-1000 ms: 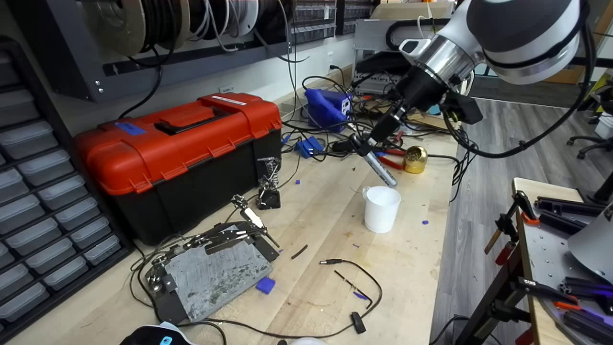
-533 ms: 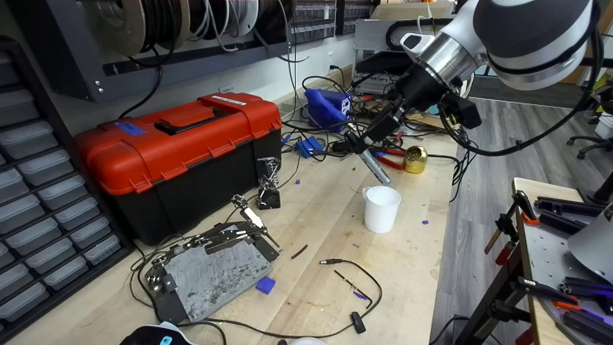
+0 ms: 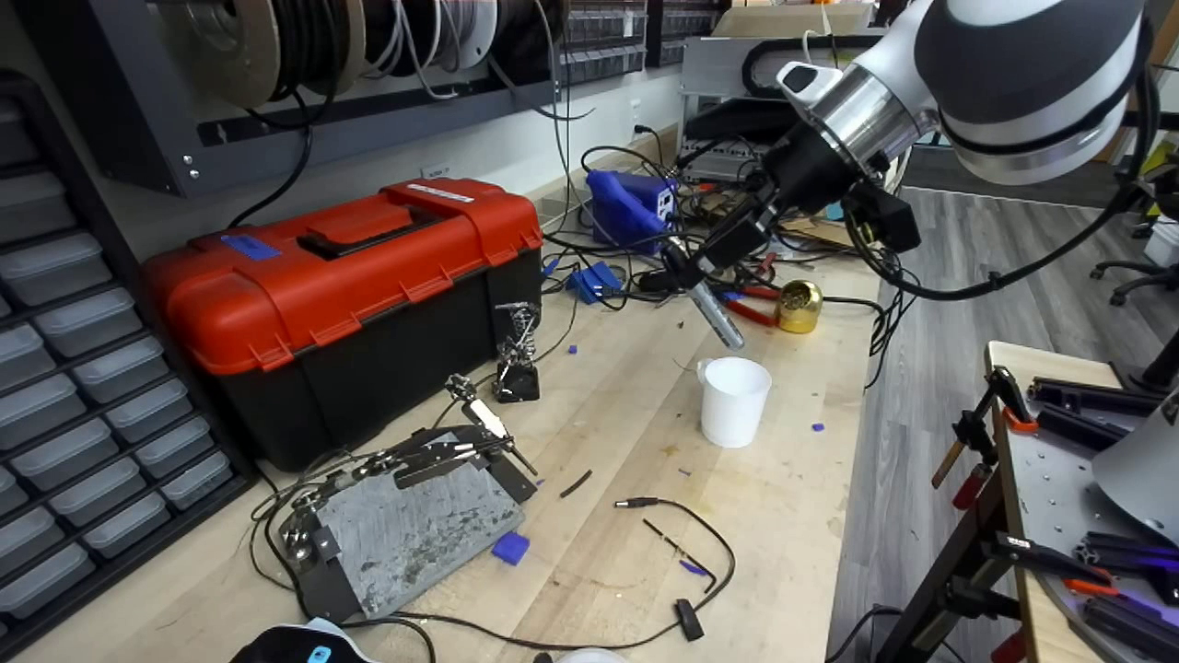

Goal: Place the black marker inside the white mug

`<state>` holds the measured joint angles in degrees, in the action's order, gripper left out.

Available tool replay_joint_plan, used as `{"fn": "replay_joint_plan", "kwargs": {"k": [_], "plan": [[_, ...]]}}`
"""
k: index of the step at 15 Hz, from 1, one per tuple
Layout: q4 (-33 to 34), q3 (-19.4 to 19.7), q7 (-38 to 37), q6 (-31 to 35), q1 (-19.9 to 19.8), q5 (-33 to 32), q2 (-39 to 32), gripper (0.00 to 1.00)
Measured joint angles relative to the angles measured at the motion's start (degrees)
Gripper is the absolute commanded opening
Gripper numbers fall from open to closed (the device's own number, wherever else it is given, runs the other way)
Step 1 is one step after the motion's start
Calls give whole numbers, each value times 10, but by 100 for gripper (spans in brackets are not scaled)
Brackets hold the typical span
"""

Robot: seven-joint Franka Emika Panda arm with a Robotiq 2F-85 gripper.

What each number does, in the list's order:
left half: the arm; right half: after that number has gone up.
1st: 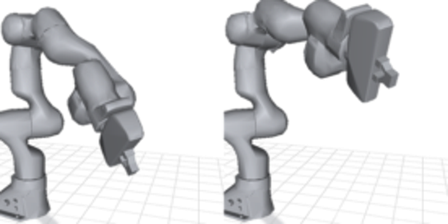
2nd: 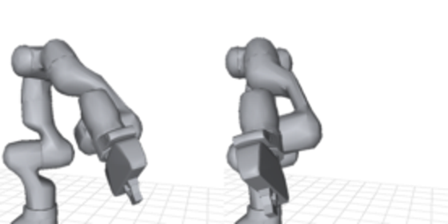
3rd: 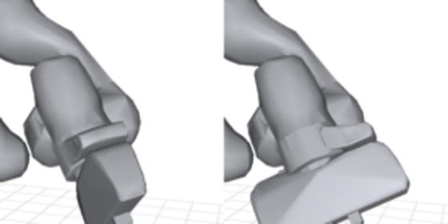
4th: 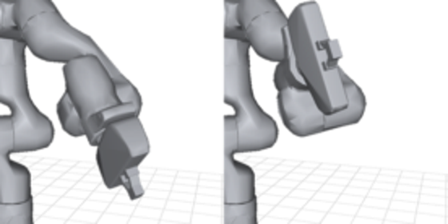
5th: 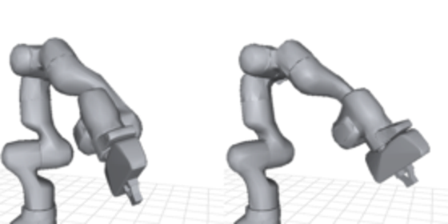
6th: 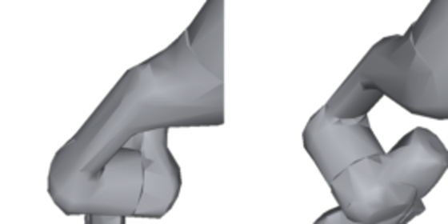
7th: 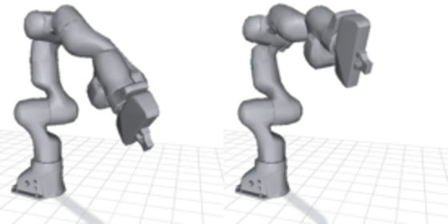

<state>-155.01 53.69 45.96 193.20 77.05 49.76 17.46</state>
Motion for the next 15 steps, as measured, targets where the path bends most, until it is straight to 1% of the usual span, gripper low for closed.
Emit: {"fn": "replay_joint_plan", "kwargs": {"k": [4,5,10,15], "plan": [[-26,88,-3,50,70,-56,41,6],[-30,104,-10,50,77,-79,52,6],[-31,161,-35,47,77,-173,96,6],[-31,210,-47,46,90,-232,141,6]]}}
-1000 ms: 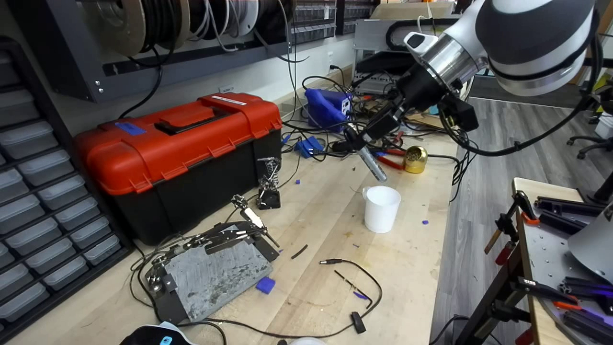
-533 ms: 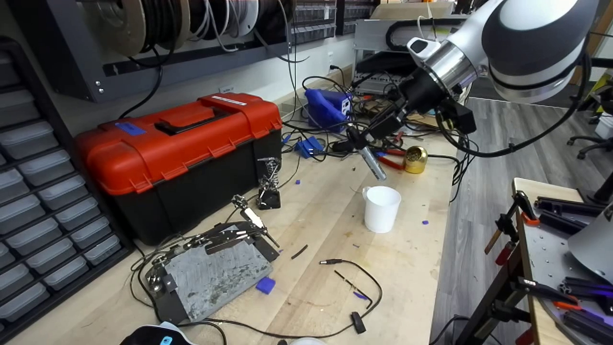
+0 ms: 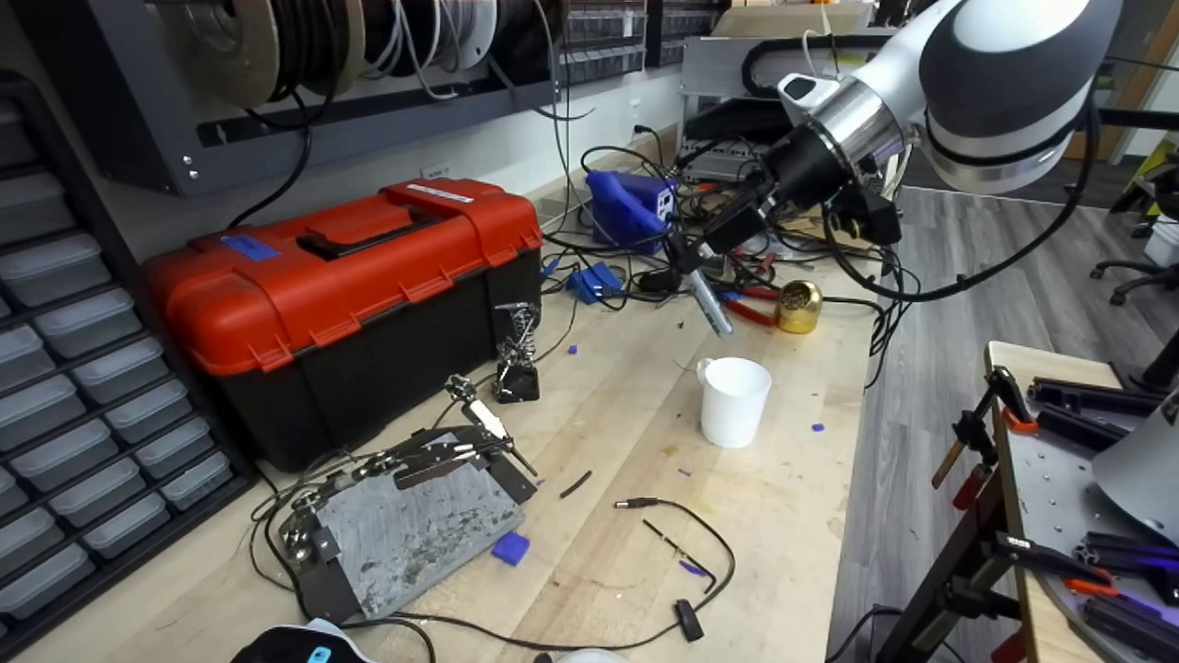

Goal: Place the black marker inside the white mug

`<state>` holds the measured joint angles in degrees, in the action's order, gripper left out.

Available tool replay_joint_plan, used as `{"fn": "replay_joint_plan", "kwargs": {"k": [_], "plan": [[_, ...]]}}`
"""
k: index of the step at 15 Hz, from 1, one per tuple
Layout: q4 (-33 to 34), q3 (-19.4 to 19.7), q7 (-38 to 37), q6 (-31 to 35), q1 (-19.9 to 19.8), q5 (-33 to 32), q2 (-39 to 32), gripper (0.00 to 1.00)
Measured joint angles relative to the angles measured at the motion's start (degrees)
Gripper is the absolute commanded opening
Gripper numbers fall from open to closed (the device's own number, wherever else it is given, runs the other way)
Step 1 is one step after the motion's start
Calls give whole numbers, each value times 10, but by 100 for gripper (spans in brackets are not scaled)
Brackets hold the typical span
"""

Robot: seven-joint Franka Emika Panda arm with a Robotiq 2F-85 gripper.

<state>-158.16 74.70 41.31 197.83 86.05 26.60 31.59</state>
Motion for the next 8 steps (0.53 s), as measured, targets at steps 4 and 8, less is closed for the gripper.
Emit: {"fn": "replay_joint_plan", "kwargs": {"k": [4,8], "plan": [[-1,34,0,0,25,-26,26,6],[-2,73,-21,-1,52,-78,44,6]]}}
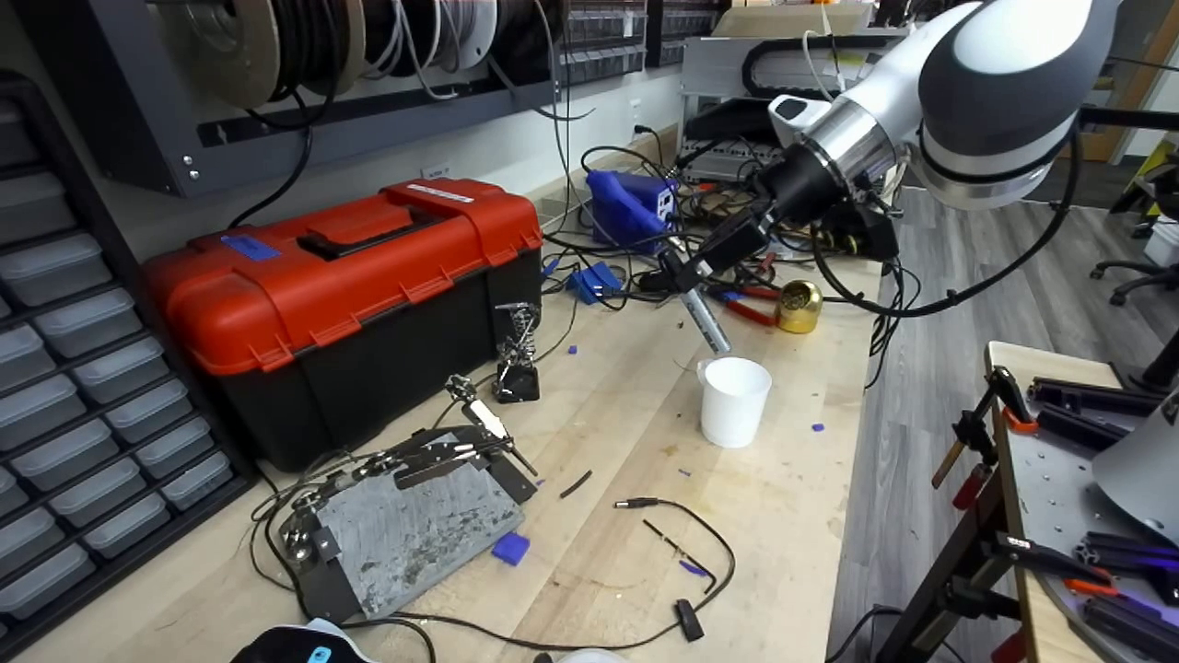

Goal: Place the black marker inside the white mug

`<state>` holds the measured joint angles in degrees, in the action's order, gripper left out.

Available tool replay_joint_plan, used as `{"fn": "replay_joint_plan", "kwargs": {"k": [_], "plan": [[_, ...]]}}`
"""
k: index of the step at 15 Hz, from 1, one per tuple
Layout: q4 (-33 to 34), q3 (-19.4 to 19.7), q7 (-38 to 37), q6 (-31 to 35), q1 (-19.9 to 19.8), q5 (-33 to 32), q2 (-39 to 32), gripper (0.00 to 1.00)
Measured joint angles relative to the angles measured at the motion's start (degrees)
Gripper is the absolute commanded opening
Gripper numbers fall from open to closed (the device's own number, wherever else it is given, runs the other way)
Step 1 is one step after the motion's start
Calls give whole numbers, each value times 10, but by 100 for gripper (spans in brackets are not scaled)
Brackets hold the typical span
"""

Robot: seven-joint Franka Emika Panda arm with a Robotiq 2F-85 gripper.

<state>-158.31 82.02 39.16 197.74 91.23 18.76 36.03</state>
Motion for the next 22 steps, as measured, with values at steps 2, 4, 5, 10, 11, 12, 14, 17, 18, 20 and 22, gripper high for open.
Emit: {"fn": "replay_joint_plan", "kwargs": {"k": [2,4,5,10,11,12,14,17,18,20,22], "plan": [[-4,31,-69,0,5,-93,2,6],[-6,52,-78,0,16,-104,9,13],[-6,59,-78,0,22,-104,14,7],[-6,88,-78,0,53,-104,36,44],[-6,91,-78,0,57,-104,39,52],[-6,92,-78,0,59,-104,41,57],[-6,92,-78,0,60,-104,43,57],[-6,93,-78,0,60,-104,44,57],[-6,93,-78,0,60,-104,44,57],[-6,93,-78,0,60,-104,44,57],[-6,93,-78,0,60,-104,44,57]]}}
